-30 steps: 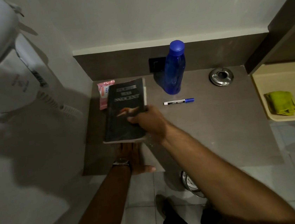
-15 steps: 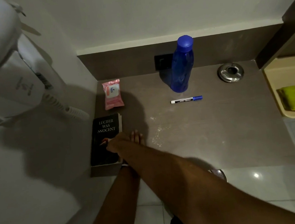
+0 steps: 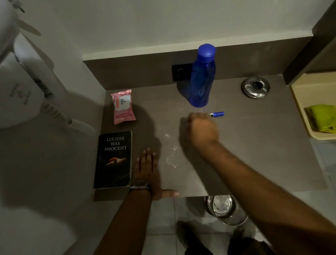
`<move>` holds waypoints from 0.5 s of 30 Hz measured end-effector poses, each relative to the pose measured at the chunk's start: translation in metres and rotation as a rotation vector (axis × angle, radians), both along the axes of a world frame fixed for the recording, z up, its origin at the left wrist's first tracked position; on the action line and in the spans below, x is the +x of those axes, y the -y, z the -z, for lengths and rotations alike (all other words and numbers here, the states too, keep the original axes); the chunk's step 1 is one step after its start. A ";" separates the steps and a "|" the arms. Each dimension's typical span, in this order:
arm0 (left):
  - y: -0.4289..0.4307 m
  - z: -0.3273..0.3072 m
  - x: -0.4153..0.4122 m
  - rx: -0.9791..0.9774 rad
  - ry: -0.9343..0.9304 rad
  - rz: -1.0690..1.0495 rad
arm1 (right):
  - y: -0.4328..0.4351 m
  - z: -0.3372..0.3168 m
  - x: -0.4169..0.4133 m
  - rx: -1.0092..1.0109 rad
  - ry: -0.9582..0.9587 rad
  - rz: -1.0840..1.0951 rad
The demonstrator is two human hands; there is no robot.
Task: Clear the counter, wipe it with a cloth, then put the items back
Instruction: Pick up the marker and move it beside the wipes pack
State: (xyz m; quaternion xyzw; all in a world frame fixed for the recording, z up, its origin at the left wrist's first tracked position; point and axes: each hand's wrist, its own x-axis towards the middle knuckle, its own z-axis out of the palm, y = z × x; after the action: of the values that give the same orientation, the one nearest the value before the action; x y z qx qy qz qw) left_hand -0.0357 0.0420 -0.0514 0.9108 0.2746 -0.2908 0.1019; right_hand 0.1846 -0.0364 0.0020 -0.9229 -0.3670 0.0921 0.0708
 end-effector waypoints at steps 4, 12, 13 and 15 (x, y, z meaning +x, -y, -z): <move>0.000 0.003 -0.001 0.050 0.005 0.038 | 0.049 0.024 0.072 -0.124 0.115 0.033; -0.001 0.005 0.000 0.030 -0.002 0.041 | 0.071 0.041 0.102 -0.097 0.150 -0.163; -0.001 0.005 0.000 0.030 -0.005 0.039 | 0.068 0.039 0.096 -0.063 0.124 -0.163; -0.001 0.006 0.000 0.028 -0.002 0.036 | 0.058 0.035 0.075 0.056 -0.005 -0.129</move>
State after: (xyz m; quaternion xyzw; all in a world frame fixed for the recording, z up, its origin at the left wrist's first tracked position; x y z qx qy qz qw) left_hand -0.0354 0.0433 -0.0574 0.9167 0.2621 -0.2897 0.0838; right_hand 0.2601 -0.0943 -0.0325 -0.8948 -0.4280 0.0885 0.0917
